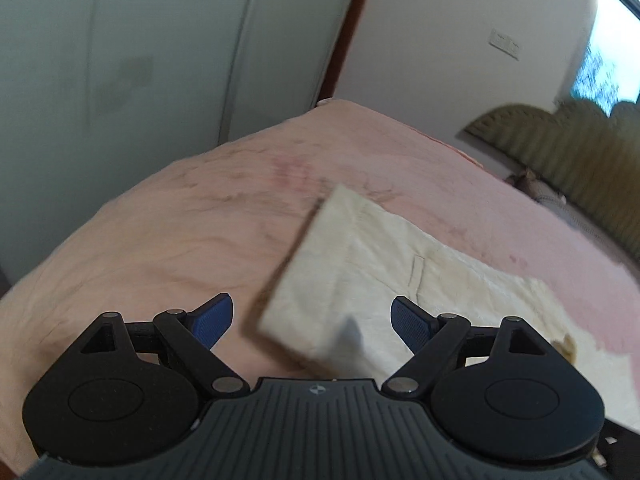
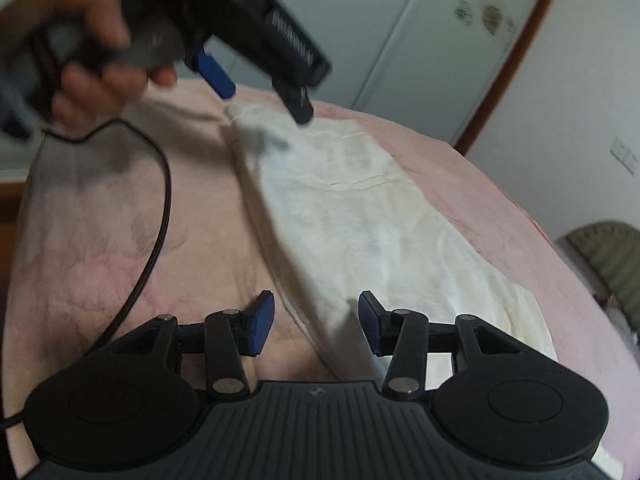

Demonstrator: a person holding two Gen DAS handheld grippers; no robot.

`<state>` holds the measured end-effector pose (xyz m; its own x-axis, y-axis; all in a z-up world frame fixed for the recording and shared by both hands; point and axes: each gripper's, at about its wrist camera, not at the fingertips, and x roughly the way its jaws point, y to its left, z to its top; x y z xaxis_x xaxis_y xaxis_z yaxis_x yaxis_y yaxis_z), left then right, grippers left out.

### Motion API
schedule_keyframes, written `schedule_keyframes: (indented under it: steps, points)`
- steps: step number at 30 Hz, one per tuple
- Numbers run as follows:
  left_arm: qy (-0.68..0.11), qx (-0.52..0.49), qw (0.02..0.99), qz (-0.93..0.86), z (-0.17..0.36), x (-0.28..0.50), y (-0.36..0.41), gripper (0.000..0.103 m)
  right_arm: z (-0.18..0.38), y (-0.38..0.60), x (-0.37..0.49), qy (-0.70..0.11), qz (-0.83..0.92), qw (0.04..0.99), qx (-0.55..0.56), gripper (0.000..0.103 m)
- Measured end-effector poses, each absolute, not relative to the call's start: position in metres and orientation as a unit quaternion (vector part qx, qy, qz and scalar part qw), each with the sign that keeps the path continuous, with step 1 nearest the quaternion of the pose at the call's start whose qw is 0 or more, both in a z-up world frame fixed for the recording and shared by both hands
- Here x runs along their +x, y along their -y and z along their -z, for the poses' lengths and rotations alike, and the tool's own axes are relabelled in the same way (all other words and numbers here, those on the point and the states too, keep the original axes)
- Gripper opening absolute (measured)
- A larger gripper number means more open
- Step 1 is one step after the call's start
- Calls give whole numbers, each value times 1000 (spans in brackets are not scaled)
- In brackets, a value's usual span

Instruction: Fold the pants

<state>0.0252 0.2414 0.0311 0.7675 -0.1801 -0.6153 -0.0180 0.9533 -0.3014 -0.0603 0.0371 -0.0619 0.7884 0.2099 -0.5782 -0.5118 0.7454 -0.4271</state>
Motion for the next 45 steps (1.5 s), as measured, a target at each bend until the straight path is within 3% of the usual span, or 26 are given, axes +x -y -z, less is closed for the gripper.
schedule_keyframes:
  steps: [9,14,16,22,29,31,35,39,41,45]
  points:
    - [-425,-307,842,130,-5,31,-276,89,84,-91,-30,-186,-176,877,-407,45]
    - [-431,-378,806,146,12,47,-276,99,89,-108,-11,-159,-177,860,-451,43]
    - [-432,-410,789,155,18,57,-275,101,85,-109,-3,-162,-186,864,-440,32]
    - [-416,-485,748,177,34,88,-263,101,54,-85,18,-173,-188,912,-322,31]
    - [-404,-472,768,155,31,113,-246,100,23,-48,21,-231,-271,912,-205,31]
    - [-402,-444,786,153,26,113,-240,90,10,-32,16,-236,-326,902,-153,31]
    - [-404,-403,811,126,23,111,-235,58,-6,14,38,-239,-316,918,-31,31]
    - [-406,-378,825,108,26,106,-237,26,28,30,72,-325,-197,923,-54,32]
    - [-402,-366,833,102,26,102,-239,17,50,30,78,-355,-187,913,-74,31]
    - [-361,-306,875,99,3,80,-223,15,43,28,64,-331,-194,921,-62,33]
